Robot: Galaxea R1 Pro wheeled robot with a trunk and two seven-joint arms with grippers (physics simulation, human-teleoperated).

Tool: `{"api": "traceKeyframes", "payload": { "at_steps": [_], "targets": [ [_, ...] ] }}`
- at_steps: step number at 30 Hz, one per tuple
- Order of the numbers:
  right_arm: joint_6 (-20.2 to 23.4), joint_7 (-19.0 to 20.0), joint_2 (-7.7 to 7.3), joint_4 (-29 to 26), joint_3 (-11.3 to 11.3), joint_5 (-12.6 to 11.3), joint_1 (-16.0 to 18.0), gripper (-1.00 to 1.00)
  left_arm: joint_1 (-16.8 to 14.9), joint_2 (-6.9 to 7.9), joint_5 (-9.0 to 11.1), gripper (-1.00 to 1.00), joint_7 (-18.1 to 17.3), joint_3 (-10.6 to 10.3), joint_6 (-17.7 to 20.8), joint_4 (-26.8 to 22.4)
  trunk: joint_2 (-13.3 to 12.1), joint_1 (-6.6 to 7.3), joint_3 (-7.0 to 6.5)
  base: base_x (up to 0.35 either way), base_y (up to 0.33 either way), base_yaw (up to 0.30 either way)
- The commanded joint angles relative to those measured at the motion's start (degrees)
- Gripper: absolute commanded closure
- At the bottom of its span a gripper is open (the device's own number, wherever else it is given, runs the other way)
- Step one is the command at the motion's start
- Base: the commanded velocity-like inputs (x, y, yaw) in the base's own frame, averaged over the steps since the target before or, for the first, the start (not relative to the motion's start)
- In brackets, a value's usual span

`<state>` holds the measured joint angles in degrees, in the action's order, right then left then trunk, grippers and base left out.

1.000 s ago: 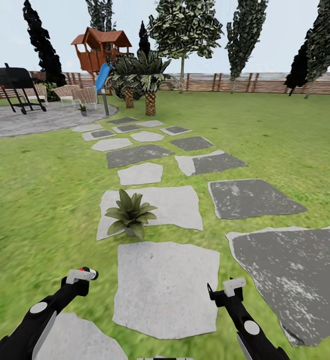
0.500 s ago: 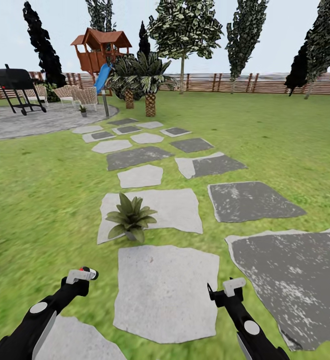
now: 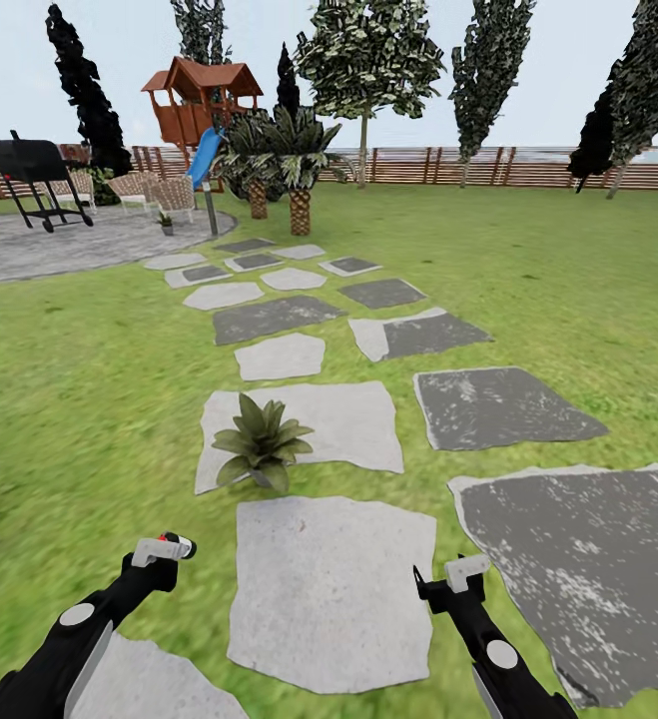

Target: Pick up the pesticide atomizer in the garden and spray insectifuge to fully cover both potted plants in the garden.

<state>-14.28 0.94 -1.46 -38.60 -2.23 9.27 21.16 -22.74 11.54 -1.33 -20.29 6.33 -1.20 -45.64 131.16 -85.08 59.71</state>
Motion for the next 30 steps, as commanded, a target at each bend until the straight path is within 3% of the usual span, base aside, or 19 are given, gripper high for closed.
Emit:
{"api": "traceKeyframes", "payload": {
  "at_steps": [1, 20, 30],
  "targets": [
    [-0.1, 0.0, -0.03, 0.0, -0.1, 0.2, 0.0, -1.00, 0.0, -0.03, -0.2, 1.00, -0.4, 0.2, -0.1, 0.0, -0.4, 0.24, -0.14, 0.000, 0.000, 0.000],
    [-0.1, 0.0, -0.03, 0.0, -0.1, 0.2, 0.0, -1.00, 0.0, -0.03, -0.2, 1.00, -0.4, 0.2, -0.1, 0.0, -8.0, 4.41, -3.55, 0.000, 0.000, 0.034],
    [-0.1, 0.0, -0.03, 0.1, -0.1, 0.2, 0.0, -1.00, 0.0, -0.03, -0.1, 1.00, -0.5, 0.2, -0.4, -0.8, -8.0, 4.41, -3.68, 0.026, 0.020, 0.235]
  ]
}}
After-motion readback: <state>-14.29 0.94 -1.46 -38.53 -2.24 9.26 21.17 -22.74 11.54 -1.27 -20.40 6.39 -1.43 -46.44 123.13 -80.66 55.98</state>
